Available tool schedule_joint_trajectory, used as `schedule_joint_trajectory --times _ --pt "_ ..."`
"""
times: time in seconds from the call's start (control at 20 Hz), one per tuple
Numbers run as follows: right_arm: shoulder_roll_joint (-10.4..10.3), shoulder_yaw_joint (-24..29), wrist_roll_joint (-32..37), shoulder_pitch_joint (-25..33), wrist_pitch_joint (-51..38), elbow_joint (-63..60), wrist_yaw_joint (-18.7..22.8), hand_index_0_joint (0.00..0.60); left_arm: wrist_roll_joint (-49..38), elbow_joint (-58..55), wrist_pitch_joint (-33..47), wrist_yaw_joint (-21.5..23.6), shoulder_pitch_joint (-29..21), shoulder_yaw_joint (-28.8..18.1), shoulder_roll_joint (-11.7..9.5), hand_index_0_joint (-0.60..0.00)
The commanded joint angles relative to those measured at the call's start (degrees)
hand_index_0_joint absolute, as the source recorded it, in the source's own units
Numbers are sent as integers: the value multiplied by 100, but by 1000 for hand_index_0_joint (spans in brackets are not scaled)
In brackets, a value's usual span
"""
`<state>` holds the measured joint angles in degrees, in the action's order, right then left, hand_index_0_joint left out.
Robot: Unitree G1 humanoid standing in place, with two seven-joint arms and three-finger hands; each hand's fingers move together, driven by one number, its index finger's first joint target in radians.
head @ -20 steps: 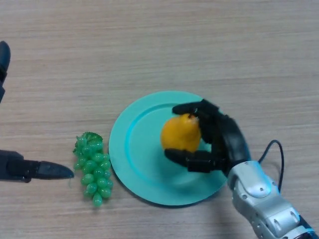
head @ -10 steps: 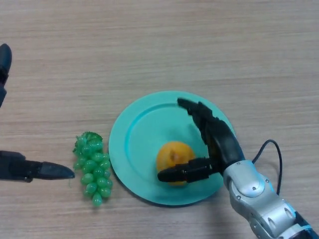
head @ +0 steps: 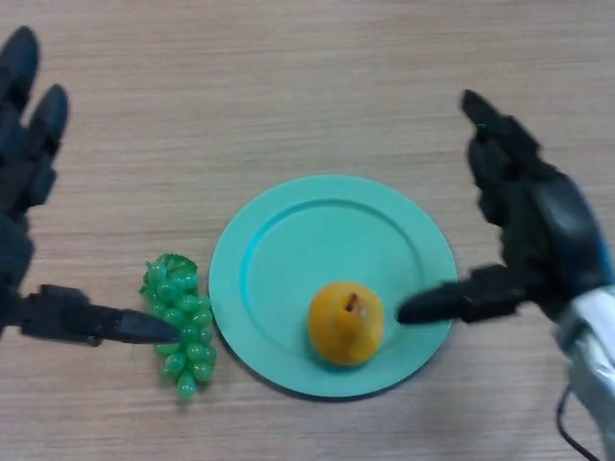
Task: Pick up the yellow pear and place it on the plate
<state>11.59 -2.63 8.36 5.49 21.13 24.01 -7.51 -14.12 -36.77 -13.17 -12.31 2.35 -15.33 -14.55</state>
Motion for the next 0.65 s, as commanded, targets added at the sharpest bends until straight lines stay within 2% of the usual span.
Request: schedule_joint_trajectory --times 0.05,0.2,0.4,0.65 --pt "159 300 -25 -173 -308 962 -257 0 167 -297 499 174 -302 -178 -243 0" --pt "193 553 127 -604 -128 1691 -478 0 349 -86 691 310 -425 16 -227 0" --pt "281 933 323 -780 169 2283 -687 0 414 -159 528 311 -466 -24 -272 0" --pt "266 1162 292 -876 -133 2466 -877 0 440 -274 458 242 -414 14 -245 0"
